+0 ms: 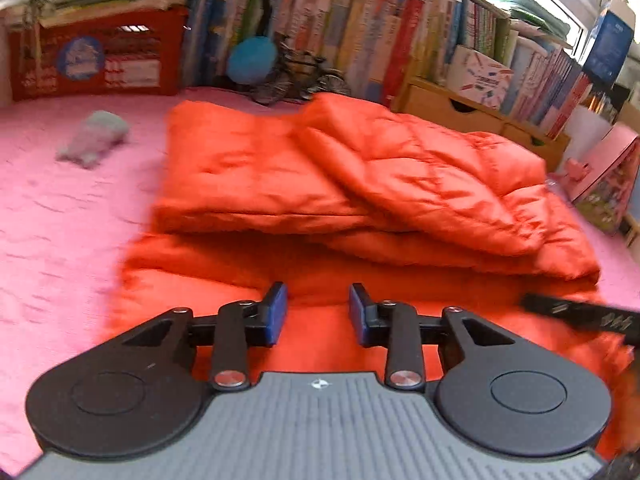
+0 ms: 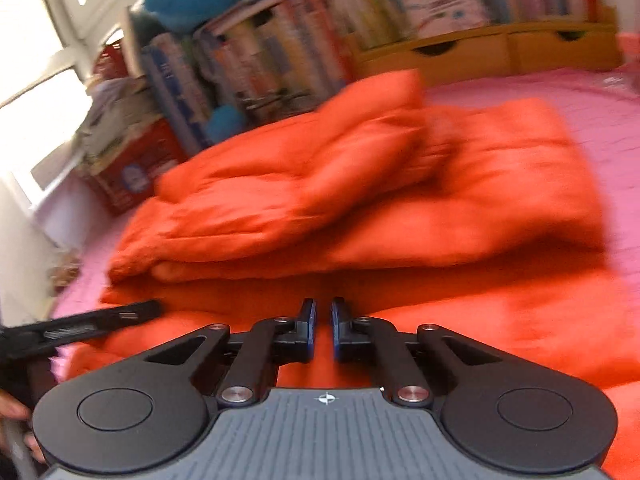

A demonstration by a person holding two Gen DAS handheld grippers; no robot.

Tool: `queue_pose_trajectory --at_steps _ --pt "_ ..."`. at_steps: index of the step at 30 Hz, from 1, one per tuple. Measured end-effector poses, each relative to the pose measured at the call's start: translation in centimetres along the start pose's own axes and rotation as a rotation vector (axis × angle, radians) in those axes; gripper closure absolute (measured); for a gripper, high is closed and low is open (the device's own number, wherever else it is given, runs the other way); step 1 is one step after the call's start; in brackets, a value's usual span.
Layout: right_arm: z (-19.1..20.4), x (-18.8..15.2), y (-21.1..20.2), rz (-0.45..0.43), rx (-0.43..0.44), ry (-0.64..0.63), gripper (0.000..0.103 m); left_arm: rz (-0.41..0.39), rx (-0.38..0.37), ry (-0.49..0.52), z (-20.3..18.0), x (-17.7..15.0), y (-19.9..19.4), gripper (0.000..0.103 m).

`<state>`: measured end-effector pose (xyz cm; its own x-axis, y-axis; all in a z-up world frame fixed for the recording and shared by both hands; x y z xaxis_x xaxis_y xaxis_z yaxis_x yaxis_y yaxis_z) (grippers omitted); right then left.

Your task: Fold clothes

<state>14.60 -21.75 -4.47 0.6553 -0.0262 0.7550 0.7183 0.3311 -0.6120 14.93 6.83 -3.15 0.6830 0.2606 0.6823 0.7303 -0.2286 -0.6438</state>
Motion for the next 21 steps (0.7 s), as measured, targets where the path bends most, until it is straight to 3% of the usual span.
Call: queue_pose_trajectory --at_steps 3,4,5,6,8,11,15,17,21 --pt "-2.9 -1.1 -3.1 -0.024 0.032 -0.023 0.075 -0.073 -0.086 -0.049 2.7 1.8 -3.2 0.046" --pt "-3.8 -1.3 -4.1 -0.041 0.057 -0.025 0.053 -0.109 -0.126 -0.073 3.7 2.7 -4.3 0.029" --pt "-4.8 -1.0 -5.2 -0.08 0.043 -0.015 0.031 -0.134 -0.14 -0.098 4.6 3.8 -4.7 0.025" --pt "-5.9 -0.6 -6.1 -0.118 0.027 -0.004 0.025 -0.152 -0.133 -0.122 5.3 5.0 -4.6 0.025" --pt "-8.4 1.0 -7.0 -0.191 -0.041 0.022 0.025 -0.154 -0.094 -0.163 7.1 7.2 -3.2 0.024" --pt "-11.9 3.0 -5.5 -0.186 -0.115 0.091 0.025 -0.076 -0.056 -0.234 8.9 9.4 1.2 0.023" --pt "-14.0 4.8 -1.5 -0.133 -0.143 0.108 0.022 -0.02 -0.036 -0.25 9.1 10.6 5.0 0.023" --pt "-14.4 5.3 0.8 -0.097 -0.149 0.107 0.018 0.005 -0.027 -0.253 9.1 11.1 6.7 0.015" --pt "-15.1 5.7 3.8 -0.054 -0.105 0.128 0.012 0.053 -0.084 -0.265 8.9 11.8 9.1 0.004"
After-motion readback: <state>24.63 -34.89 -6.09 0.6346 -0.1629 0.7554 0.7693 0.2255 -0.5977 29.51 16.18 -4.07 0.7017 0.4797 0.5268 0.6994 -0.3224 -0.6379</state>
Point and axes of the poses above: each gripper's, at about its wrist camera, not at the fingertips, and y roughly the way its jaws point, z to its left, x to its top, the point moved 5 cm from there along y, roughly the way its jaws point, and after that the axes turned 11 degrees about -y, right-handed, at the moved point
